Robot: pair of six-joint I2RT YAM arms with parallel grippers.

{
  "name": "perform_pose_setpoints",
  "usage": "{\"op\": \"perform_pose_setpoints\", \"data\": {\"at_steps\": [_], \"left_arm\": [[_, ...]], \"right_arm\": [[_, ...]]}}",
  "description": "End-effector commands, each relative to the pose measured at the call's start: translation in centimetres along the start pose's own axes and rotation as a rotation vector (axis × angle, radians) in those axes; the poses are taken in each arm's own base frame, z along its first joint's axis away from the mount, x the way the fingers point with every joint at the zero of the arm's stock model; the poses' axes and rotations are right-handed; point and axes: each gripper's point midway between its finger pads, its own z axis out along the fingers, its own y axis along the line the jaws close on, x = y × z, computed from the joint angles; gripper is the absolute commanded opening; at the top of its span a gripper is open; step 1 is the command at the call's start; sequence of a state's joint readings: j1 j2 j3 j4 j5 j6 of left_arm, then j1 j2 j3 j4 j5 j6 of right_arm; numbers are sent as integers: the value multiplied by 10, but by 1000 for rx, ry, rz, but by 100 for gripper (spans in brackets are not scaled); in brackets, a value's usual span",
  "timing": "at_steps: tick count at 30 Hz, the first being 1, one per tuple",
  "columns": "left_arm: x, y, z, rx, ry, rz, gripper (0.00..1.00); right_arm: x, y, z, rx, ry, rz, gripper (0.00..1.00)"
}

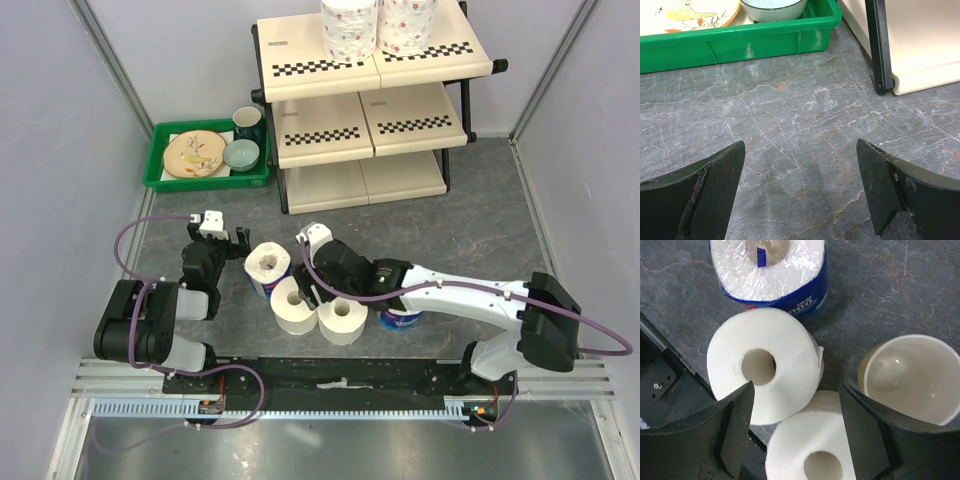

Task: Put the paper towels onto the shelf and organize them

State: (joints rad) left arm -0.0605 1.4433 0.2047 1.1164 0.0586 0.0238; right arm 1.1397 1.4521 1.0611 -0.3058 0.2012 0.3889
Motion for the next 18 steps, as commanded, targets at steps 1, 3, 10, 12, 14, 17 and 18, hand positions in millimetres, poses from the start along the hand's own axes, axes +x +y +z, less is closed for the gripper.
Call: {"op": "perform_pose_setpoints", "data": {"at_steps": [1,3,10,12,14,17,18], "left_arm": [[-16,0,4,8,-53,26,100],[-16,0,4,6,-55,26,100],[-16,0,4,8,-53,26,100],[-16,-1,4,9,-53,26,100],[-16,0,4,8,-55,26,100],[-16,0,4,6,-55,26,100],[-16,0,4,9,-54,26,100]], "right_arm": [[-27,14,12,-32,-76,-21,78],[-24,16,19,-34,-65,-26,79],[-14,8,28,7,-39,-35,78],[-11,7,32,10,-31,-38,77],[-9,8,34,8,-25,-38,77],[-5,9,39,7,-15,-36,76],[-3,8,41,9,-9,-38,76]]}}
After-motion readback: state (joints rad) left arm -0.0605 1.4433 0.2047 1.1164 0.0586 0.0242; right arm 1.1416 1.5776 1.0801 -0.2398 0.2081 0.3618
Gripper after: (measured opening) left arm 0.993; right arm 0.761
